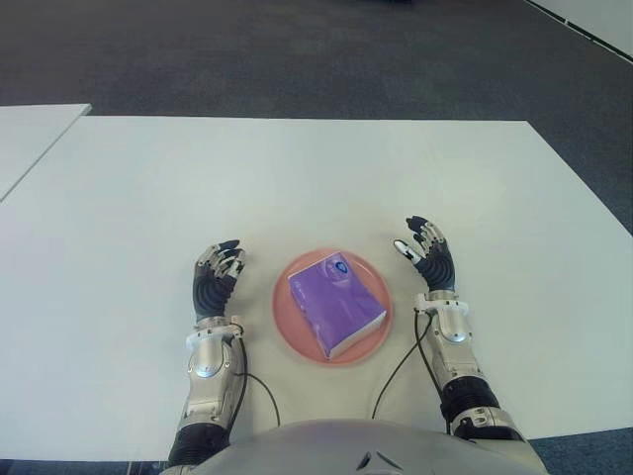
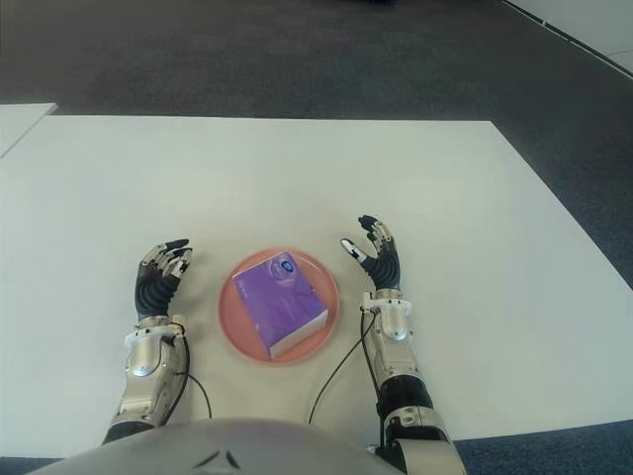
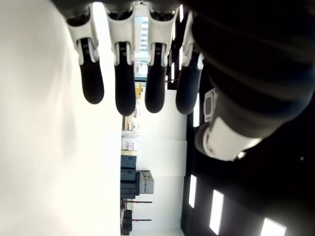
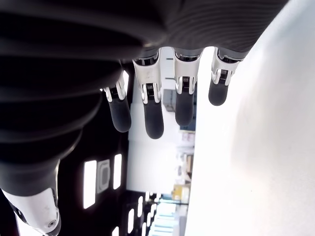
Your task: Put the tissue paper into the plate.
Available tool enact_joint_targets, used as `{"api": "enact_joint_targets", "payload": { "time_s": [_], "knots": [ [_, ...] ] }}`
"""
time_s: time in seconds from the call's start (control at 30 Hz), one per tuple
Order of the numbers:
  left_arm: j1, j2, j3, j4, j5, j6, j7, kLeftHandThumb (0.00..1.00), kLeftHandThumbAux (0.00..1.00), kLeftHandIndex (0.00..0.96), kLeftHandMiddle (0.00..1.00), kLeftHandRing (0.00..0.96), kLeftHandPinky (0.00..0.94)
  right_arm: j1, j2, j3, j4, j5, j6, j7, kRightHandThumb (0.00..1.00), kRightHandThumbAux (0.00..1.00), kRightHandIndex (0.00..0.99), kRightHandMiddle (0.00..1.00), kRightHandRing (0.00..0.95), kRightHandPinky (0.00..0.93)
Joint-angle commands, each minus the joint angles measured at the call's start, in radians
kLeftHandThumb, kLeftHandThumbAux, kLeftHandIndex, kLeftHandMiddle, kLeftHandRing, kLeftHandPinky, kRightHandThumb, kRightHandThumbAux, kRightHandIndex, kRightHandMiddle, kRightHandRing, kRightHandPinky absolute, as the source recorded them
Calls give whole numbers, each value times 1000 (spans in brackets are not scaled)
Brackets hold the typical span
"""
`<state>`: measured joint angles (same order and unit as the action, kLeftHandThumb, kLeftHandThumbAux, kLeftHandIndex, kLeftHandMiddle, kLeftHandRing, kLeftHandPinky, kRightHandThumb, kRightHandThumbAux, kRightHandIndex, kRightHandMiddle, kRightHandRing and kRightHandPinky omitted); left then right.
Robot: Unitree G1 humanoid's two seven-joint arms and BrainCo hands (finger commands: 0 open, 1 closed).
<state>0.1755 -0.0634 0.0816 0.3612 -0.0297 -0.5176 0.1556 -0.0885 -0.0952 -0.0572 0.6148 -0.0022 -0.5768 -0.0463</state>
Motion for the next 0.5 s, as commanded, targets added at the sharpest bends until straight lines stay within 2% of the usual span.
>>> {"api": "enact_joint_targets", "payload": {
  "time_s": [0.03, 0.3, 0.33, 0.4, 0.5],
  "knots": [
    [14, 10, 24, 237, -37, 47, -64, 684, 718, 405, 318, 356, 374, 185, 41, 19, 126, -8, 73, 18, 247, 674, 213, 262, 172, 30],
    [-5, 15, 31, 297, -23, 61, -74, 673, 720, 401, 301, 345, 359, 219, 56, 20, 80, 6, 64, 32, 258, 659, 208, 254, 168, 38],
    [-5, 15, 30, 298, -21, 65, -73, 528, 707, 328, 297, 339, 351, 225, 58, 21, 71, 8, 64, 34, 256, 650, 200, 248, 170, 64],
    [5, 17, 26, 289, -18, 79, -79, 388, 697, 253, 290, 329, 333, 241, 68, 21, 46, 18, 65, 40, 254, 634, 184, 237, 171, 90],
    [36, 20, 20, 255, -20, 96, -91, 272, 688, 181, 276, 311, 306, 273, 85, 23, -1, 37, 72, 52, 250, 609, 157, 219, 165, 104]
  ]
}}
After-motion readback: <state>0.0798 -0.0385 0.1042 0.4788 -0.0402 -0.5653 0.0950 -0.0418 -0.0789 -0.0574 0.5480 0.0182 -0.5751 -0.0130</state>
